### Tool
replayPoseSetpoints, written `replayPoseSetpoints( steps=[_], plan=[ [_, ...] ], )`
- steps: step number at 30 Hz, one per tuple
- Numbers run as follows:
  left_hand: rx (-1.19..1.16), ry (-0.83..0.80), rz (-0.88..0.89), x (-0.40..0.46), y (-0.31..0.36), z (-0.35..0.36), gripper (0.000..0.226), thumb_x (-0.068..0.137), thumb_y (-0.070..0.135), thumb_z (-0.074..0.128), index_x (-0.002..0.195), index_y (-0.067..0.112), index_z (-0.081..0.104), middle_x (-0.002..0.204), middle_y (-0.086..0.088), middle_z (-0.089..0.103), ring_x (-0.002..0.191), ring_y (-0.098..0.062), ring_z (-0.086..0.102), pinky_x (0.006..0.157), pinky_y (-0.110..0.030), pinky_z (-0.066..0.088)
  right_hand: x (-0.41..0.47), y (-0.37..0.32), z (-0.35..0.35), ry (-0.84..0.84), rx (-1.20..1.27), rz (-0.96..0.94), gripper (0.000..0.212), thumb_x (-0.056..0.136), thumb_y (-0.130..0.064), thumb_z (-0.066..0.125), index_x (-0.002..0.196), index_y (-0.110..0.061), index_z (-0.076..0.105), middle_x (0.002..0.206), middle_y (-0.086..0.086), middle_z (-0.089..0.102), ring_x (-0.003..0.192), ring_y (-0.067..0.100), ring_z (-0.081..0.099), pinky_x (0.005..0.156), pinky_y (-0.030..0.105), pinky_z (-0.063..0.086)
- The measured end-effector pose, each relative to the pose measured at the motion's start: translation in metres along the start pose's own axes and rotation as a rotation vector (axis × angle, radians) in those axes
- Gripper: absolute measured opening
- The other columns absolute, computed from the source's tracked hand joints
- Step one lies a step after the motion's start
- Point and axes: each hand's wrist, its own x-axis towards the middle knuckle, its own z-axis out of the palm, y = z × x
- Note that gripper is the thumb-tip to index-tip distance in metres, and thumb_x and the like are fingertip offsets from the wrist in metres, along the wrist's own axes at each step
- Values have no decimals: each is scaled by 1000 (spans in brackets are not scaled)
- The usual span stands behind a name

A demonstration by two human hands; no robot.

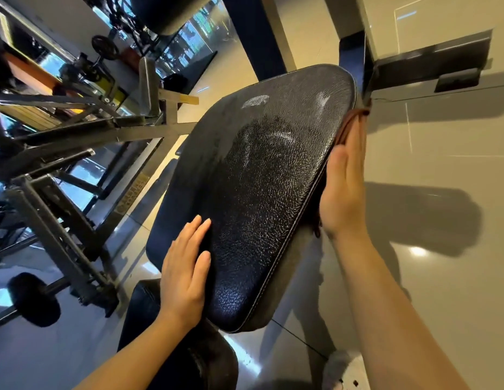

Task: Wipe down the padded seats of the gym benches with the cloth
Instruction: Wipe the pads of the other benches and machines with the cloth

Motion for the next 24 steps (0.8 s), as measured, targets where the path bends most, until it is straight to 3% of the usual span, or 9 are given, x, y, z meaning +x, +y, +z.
replayPoseSetpoints(
  steps=[3, 5, 9, 14, 16, 20, 24],
  plan=[
    [-11, 18, 19, -1, -4, 1, 54, 97, 62, 25, 144, 38, 35, 153, 16, 35, 144, -13, 30, 114, -55, 27, 42, -7, -2, 67, 29, 102, 59, 101, -38, 23, 155, -16, 17, 162, 0, 20, 148, 10, 15, 122, 36, 13],
    [-6, 14, 34, 2, -3, 3, 55, 97, 63, 24, 145, 37, 35, 153, 16, 35, 144, -14, 30, 114, -55, 27, 48, -8, -5, 95, 1, 144, 54, 104, -38, 24, 155, -20, 21, 160, -2, 26, 147, 10, 20, 121, 37, 17],
    [11, 3, 6, 2, -2, 1, 55, 98, 61, 24, 145, 35, 36, 154, 12, 35, 144, -16, 30, 113, -56, 28, -19, -8, 6, 103, 9, 89, 55, 102, -33, 27, 154, -16, 20, 158, -9, 21, 146, 1, 15, 120, 19, 9],
    [7, -3, -1, 1, -4, 1, 54, 98, 59, 25, 146, 37, 34, 155, 13, 33, 144, -15, 29, 114, -56, 26, -104, -6, 13, -10, 24, 142, 47, 95, -47, 23, 140, -42, 10, 148, -33, 8, 142, -14, 5, 113, 5, 3],
    [11, -6, -3, 0, -5, 1, 53, 98, 59, 25, 146, 37, 34, 155, 12, 33, 144, -14, 29, 114, -56, 26, -86, -7, 8, -11, 12, 135, 47, 98, -43, 24, 143, -37, 11, 147, -33, 8, 143, -12, 6, 114, 6, 3],
    [12, -7, 1, -1, -4, 1, 54, 98, 59, 25, 146, 36, 34, 155, 11, 33, 145, -15, 28, 115, -55, 25, -21, -11, 0, 30, 59, 130, 56, 100, -31, 25, 154, -14, 18, 155, -15, 16, 143, -6, 10, 113, 5, 4],
    [16, -6, 2, -1, -4, 1, 55, 99, 58, 25, 146, 33, 36, 155, 10, 33, 144, -16, 29, 114, -57, 26, -23, -12, 2, 48, 71, 115, 54, 102, -27, 27, 153, -13, 20, 160, -6, 19, 146, -3, 11, 117, 12, 6]
  ],
)
